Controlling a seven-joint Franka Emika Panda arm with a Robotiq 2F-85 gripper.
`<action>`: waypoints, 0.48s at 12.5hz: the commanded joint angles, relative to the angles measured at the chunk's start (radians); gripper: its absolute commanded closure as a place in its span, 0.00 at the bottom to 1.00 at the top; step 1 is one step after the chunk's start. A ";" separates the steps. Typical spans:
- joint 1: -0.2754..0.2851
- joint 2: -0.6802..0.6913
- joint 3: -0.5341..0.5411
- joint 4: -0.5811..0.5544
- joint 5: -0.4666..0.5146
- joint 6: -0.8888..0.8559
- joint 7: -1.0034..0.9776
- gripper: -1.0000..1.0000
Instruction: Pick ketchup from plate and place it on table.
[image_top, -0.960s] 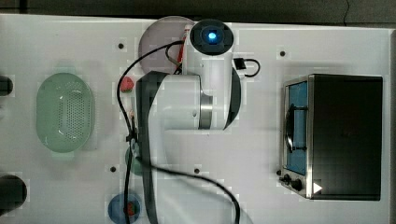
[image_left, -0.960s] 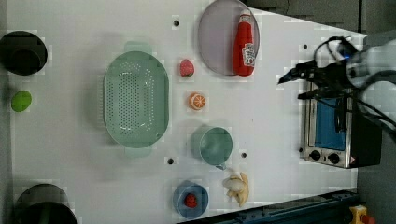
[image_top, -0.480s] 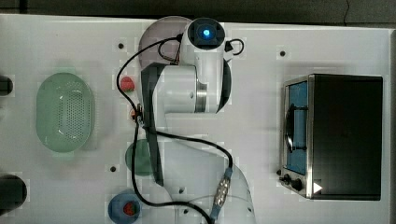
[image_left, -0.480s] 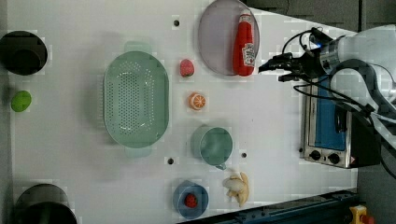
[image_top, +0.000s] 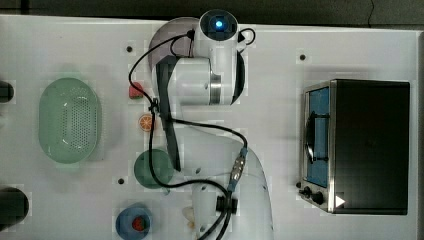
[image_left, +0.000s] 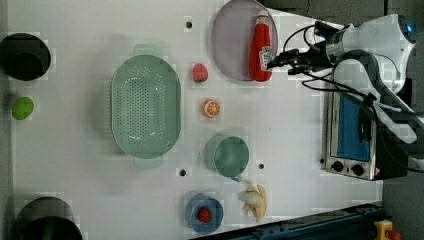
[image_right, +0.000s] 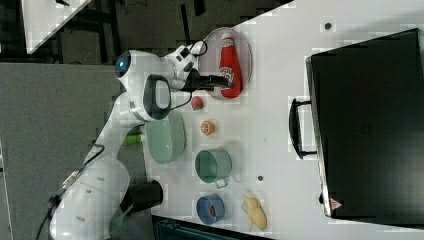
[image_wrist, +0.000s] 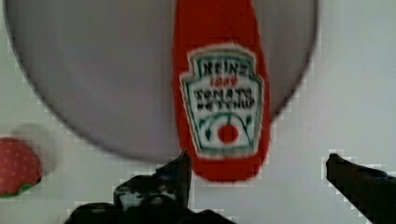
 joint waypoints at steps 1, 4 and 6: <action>0.011 0.073 -0.002 0.085 -0.004 0.052 -0.104 0.00; 0.016 0.143 -0.003 0.122 -0.019 0.118 -0.105 0.00; 0.019 0.176 -0.003 0.128 -0.031 0.182 -0.105 0.00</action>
